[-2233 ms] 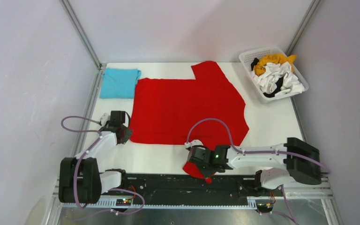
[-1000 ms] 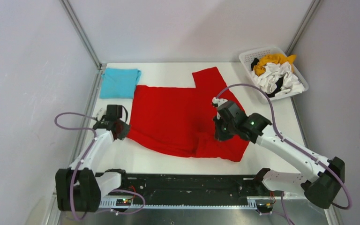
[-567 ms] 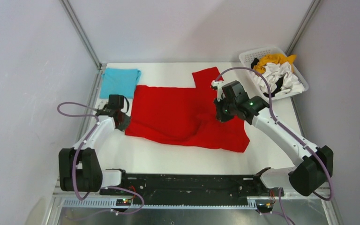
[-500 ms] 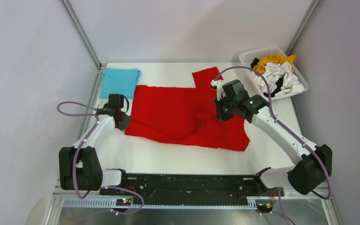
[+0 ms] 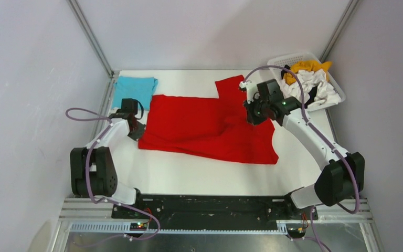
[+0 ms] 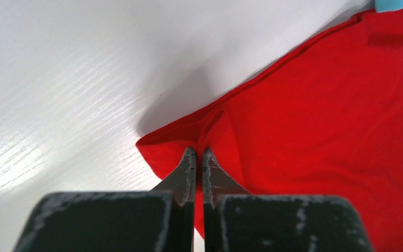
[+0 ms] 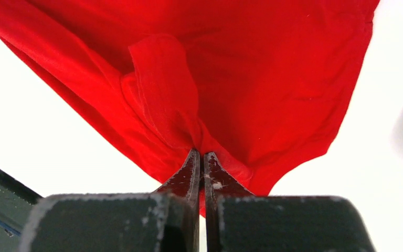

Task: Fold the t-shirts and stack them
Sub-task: Fold the flattened tshirt in 1/3 of the way

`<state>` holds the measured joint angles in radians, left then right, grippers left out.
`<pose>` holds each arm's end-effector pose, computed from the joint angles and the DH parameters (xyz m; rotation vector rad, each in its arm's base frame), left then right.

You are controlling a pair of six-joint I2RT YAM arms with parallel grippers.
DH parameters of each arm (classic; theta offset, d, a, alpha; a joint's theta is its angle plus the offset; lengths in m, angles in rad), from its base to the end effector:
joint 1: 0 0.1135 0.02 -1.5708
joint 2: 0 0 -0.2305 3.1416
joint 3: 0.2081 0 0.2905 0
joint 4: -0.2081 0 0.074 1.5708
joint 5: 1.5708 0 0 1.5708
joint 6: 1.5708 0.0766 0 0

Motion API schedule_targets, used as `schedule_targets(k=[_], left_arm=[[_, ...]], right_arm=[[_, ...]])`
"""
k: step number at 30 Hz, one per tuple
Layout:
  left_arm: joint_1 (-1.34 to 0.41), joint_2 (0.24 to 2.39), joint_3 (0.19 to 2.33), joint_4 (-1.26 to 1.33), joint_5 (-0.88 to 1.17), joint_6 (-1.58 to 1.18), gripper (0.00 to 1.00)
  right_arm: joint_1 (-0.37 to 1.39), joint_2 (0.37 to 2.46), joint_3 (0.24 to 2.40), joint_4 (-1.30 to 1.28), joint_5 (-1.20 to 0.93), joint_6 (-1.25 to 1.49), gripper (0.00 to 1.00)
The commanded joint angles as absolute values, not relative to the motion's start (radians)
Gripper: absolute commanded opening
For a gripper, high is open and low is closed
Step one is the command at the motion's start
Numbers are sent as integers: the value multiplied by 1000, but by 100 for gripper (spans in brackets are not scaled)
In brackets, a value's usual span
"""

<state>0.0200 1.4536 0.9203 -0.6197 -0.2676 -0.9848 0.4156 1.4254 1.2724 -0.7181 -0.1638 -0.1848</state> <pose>0.3279 0.0268 0.1145 -1.3422 2.2860 0.0554 0.3362 0.1620 0.2431 -0.7940 2.3171 0.3025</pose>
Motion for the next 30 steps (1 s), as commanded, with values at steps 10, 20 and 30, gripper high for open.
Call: schedule_targets(k=[10, 20, 30], left_arm=[[34, 1575, 1018, -610, -321, -969, 0], [35, 1651, 1077, -609, -308, -963, 0], [36, 1715, 1174, -610, -285, -941, 46]], right_arm=[[343, 1515, 1385, -713, -197, -282, 0], [309, 1548, 1402, -669, -202, -310, 0], [297, 1745, 1485, -604, -179, -265, 10]])
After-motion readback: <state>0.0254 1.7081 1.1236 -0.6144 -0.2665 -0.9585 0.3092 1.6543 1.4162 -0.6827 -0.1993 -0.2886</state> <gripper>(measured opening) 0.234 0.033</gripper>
